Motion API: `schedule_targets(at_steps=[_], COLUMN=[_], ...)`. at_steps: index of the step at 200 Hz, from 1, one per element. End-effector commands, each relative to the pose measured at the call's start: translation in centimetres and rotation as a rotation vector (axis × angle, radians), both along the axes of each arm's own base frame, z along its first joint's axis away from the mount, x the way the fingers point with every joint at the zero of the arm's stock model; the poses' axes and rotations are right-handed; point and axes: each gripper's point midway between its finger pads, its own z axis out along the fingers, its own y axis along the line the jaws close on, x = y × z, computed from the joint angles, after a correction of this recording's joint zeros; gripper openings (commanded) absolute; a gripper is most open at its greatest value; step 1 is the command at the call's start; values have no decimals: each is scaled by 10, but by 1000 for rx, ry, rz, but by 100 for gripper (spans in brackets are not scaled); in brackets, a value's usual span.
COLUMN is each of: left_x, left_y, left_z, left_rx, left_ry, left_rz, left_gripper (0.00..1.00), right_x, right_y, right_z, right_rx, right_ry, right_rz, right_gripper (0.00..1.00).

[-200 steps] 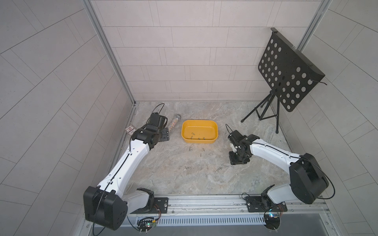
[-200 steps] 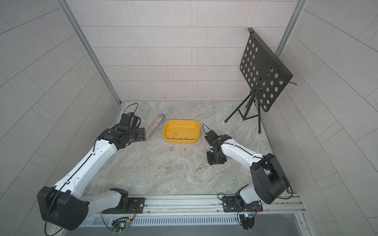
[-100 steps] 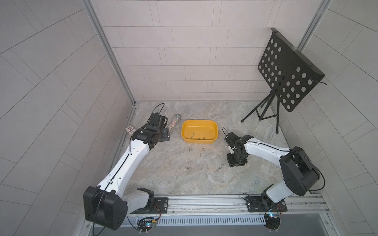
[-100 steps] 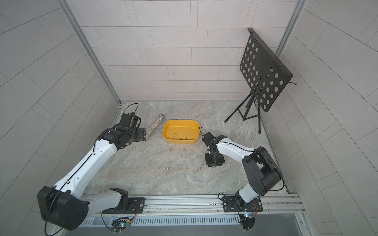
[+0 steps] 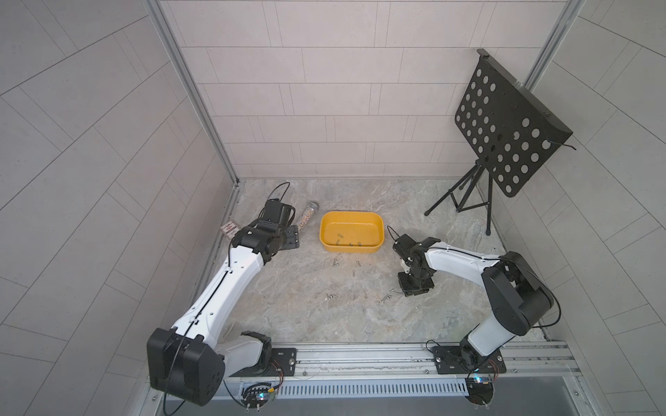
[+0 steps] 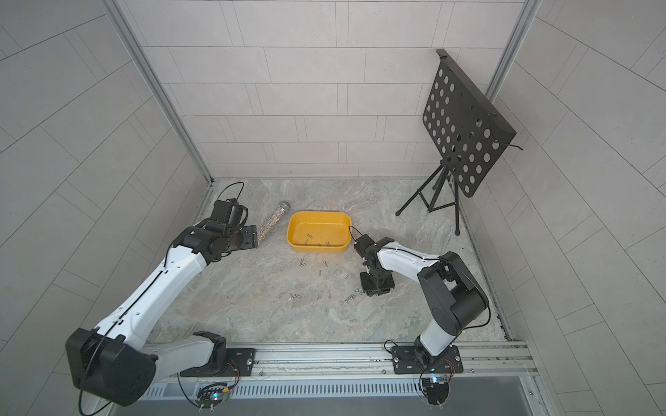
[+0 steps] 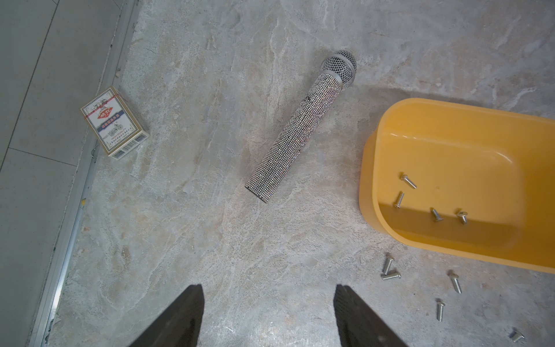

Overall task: Put the screws on the desktop into the storage box
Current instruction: Pick up the screw from the center of the board.

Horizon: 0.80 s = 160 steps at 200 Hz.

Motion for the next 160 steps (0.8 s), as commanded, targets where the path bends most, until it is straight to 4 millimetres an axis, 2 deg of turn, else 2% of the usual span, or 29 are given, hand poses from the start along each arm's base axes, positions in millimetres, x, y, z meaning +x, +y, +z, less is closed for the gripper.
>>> schedule_targets(at_steps=[1, 160], left_x=[-2, -3], left_y=[2, 3], left_z=[-2, -2], left_rx=[6, 11], left_ry=[6, 6], left_rz=[-3, -1], left_gripper=[76, 76], right_x=[1, 5], right_y=[-2, 0], right_z=[2, -1], right_rx=[-21, -33], right_ry=[5, 12], right_rz=[14, 27], right_gripper=[33, 9])
